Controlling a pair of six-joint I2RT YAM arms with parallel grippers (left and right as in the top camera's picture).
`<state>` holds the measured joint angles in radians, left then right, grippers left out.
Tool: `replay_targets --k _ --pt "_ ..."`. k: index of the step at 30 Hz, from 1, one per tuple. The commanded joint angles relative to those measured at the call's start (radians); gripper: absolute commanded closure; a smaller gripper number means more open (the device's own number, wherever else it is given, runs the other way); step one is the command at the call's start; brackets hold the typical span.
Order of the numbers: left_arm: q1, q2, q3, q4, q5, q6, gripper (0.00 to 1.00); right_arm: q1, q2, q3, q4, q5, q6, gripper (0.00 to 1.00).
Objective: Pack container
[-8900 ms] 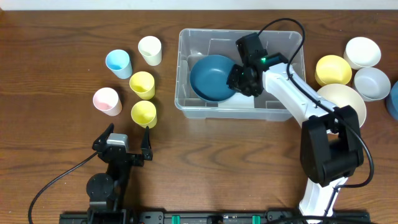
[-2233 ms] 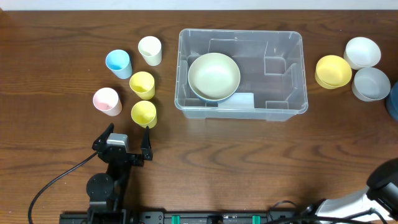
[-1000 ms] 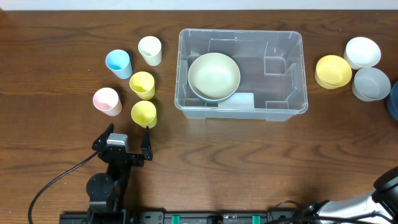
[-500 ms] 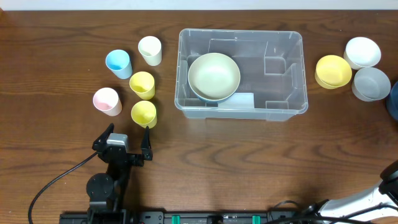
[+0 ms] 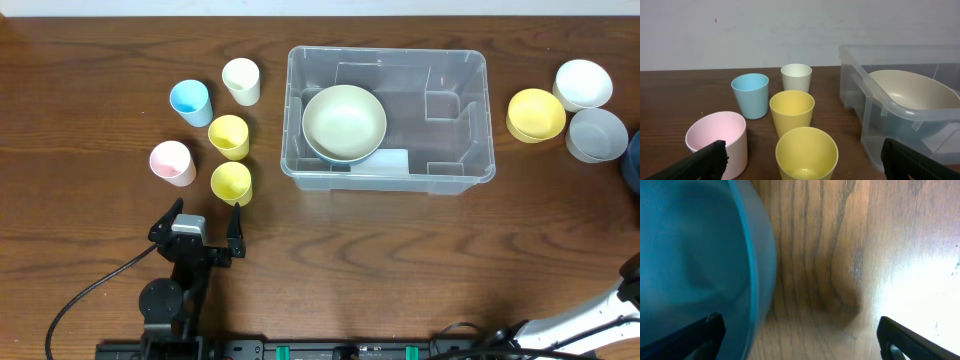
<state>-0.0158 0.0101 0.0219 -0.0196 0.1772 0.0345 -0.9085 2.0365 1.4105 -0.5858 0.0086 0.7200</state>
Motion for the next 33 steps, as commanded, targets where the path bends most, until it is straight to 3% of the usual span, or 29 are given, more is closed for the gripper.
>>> replay_targets --k 1,7,11,19,23,33 --pt "0.004 -0.006 -0.018 -0.032 0.014 0.014 0.02 -0.003 0.005 -0.003 0.002 0.018 0.012 0.10" --pt "0.004 -0.006 -0.018 -0.032 0.014 0.014 0.02 -0.047 0.004 -0.003 -0.040 0.018 0.024 0.53" --pt "0.004 -0.006 -0.018 -0.033 0.014 0.014 0.02 -0.100 0.002 -0.003 -0.080 0.006 0.043 0.64" --pt "0.004 -0.006 -0.018 -0.032 0.014 0.014 0.02 -0.224 -0.053 -0.002 -0.179 -0.018 0.041 0.96" --pt "0.004 -0.006 -0.018 -0.032 0.014 0.014 0.02 -0.275 -0.127 -0.002 -0.220 -0.080 0.042 0.99" --pt "0.004 -0.006 -0.018 -0.032 0.014 0.014 0.02 -0.254 -0.510 0.002 -0.180 -0.573 0.156 0.99"
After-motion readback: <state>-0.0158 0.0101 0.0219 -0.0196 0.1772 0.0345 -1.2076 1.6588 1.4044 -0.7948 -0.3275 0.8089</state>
